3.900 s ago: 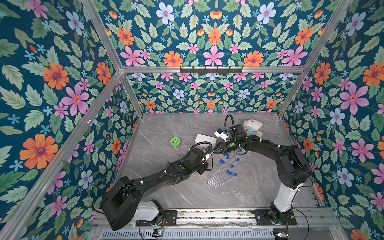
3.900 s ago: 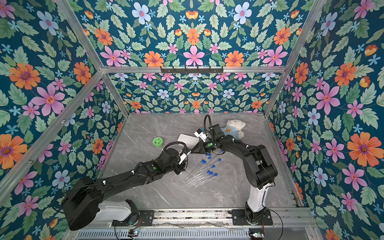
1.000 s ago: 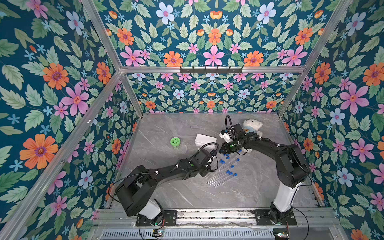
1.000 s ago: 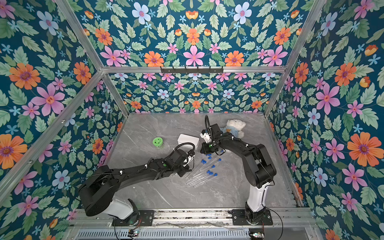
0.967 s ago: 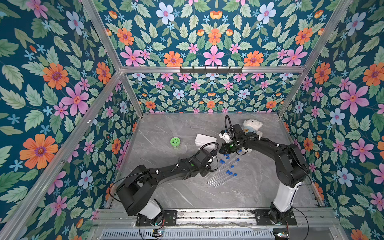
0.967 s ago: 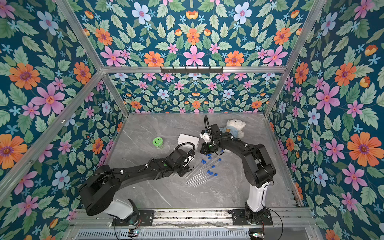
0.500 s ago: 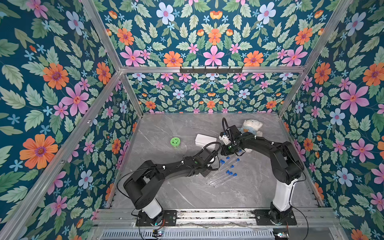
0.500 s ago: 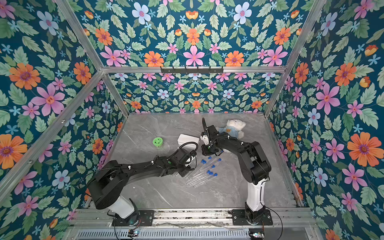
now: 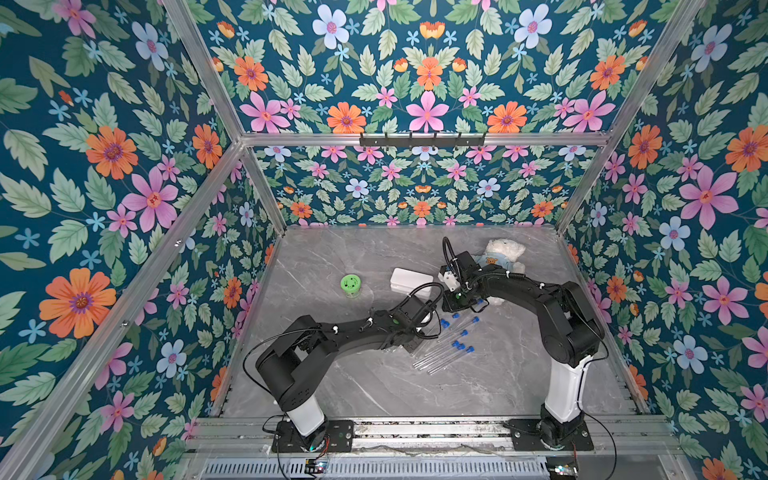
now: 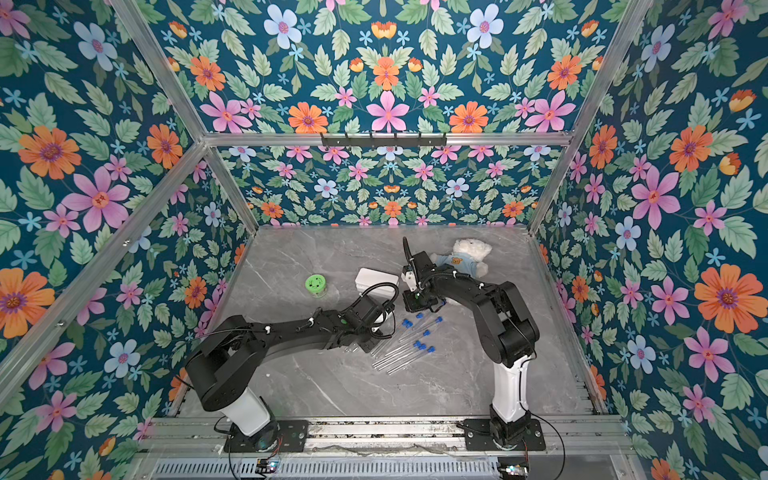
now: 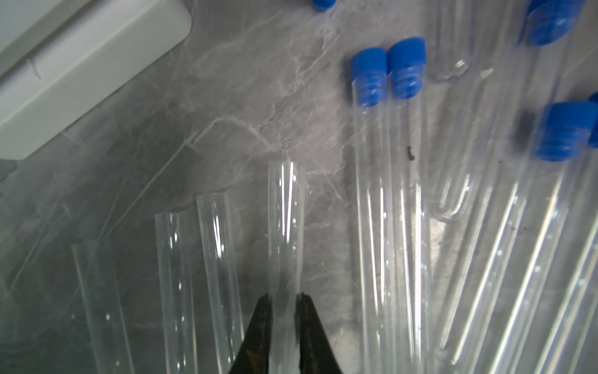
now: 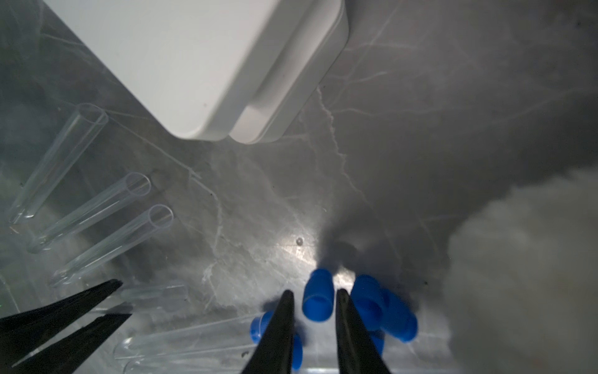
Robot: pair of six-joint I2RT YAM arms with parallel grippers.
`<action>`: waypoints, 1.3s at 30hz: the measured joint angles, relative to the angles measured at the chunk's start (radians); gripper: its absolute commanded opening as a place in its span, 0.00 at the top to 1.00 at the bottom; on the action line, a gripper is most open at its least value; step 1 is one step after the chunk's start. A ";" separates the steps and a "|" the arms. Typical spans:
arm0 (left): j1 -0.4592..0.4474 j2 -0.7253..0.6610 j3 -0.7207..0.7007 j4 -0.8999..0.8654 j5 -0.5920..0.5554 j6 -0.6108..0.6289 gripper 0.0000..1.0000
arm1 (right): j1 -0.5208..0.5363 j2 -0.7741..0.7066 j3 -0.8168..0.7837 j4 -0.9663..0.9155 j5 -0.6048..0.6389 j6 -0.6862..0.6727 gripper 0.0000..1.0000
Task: Remove stoppers from test tubes
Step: Place the stopper at the center of the board.
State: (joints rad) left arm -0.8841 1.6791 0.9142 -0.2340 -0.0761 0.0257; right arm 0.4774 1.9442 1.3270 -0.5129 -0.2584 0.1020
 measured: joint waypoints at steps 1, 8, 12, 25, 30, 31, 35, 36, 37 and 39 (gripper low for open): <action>0.001 0.000 0.000 -0.003 0.000 0.000 1.00 | 0.000 0.000 0.000 0.000 0.000 0.000 0.73; 0.005 0.011 0.008 -0.013 0.000 -0.001 1.00 | 0.000 -0.015 -0.004 0.000 0.000 0.000 0.70; 0.007 0.018 0.013 -0.018 -0.001 -0.005 1.00 | 0.000 -0.041 -0.015 0.002 0.000 0.001 0.67; 0.016 0.039 0.033 -0.031 -0.006 -0.022 0.96 | -0.011 -0.107 -0.053 0.025 0.007 0.013 0.63; 0.016 0.037 0.033 -0.034 -0.011 -0.022 0.91 | -0.037 -0.130 -0.077 0.050 -0.004 0.047 0.56; 0.016 0.037 0.033 -0.034 -0.012 -0.022 0.88 | -0.043 -0.140 -0.085 0.056 -0.005 0.050 0.55; 0.017 0.037 0.033 -0.035 -0.012 -0.022 0.84 | -0.059 -0.187 -0.119 0.090 -0.019 0.058 0.54; 0.017 0.037 0.033 -0.035 -0.012 -0.022 0.84 | -0.063 -0.195 -0.126 0.097 -0.022 0.059 0.54; 0.017 0.037 0.033 -0.035 -0.012 -0.022 0.84 | -0.068 -0.206 -0.135 0.104 -0.026 0.064 0.54; 0.017 0.037 0.034 -0.035 -0.012 -0.022 0.83 | -0.078 -0.229 -0.151 0.119 -0.027 0.078 0.53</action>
State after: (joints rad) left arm -0.8669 1.7157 0.9485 -0.2695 -0.0879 0.0036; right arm 0.3996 1.7157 1.1759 -0.3943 -0.2859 0.1799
